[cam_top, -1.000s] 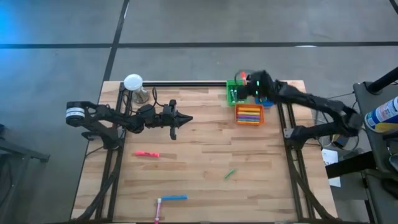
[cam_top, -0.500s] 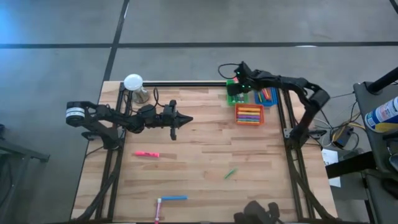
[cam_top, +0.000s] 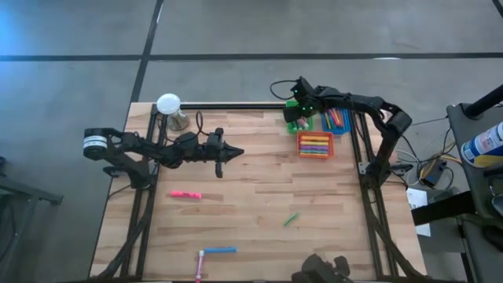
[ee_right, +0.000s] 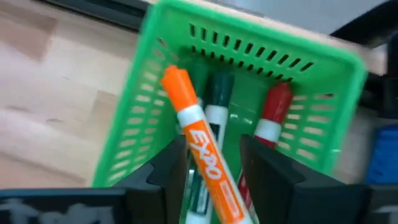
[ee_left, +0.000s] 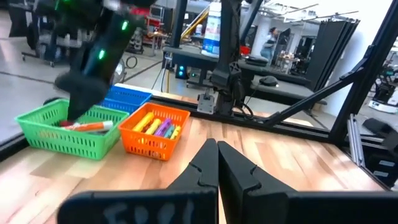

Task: Pick & Place Markers
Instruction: Put the pink highlighter pen into the orange bin

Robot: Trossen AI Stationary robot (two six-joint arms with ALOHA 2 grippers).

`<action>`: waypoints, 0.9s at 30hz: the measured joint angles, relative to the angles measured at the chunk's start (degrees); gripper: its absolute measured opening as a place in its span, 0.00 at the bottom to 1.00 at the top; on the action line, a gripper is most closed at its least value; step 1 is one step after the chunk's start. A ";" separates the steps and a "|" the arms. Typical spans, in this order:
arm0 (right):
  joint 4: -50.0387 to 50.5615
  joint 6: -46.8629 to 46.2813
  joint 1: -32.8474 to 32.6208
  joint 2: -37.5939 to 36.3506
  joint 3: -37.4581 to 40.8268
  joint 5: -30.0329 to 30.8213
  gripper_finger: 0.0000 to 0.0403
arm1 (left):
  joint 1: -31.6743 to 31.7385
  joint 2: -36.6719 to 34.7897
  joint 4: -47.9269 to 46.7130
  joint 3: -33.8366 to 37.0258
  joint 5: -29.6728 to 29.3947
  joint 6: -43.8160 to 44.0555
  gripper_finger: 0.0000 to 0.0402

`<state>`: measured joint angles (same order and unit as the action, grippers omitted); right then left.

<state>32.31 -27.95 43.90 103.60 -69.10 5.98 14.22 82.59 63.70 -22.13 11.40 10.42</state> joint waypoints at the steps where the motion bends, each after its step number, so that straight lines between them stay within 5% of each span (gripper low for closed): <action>1: 0.57 0.49 -0.17 -1.03 0.00 0.00 0.36 | 0.00 0.02 -0.40 0.00 0.00 0.02 0.00; 10: -1.99 7.44 -7.15 -15.59 10.19 1.53 0.28 | 0.02 -0.12 -1.27 0.00 0.04 -1.88 0.00; 21: -25.04 8.07 -21.10 -34.66 32.32 1.53 0.13 | -0.75 -3.05 -9.21 -0.81 4.15 0.22 0.00; 27: -33.26 8.47 -26.40 -40.87 38.39 1.65 0.12 | -2.17 -4.96 -28.22 -7.46 5.50 5.32 0.02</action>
<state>-0.95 -19.47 17.51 62.73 -30.71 7.63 12.05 77.63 35.48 -29.59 16.90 15.74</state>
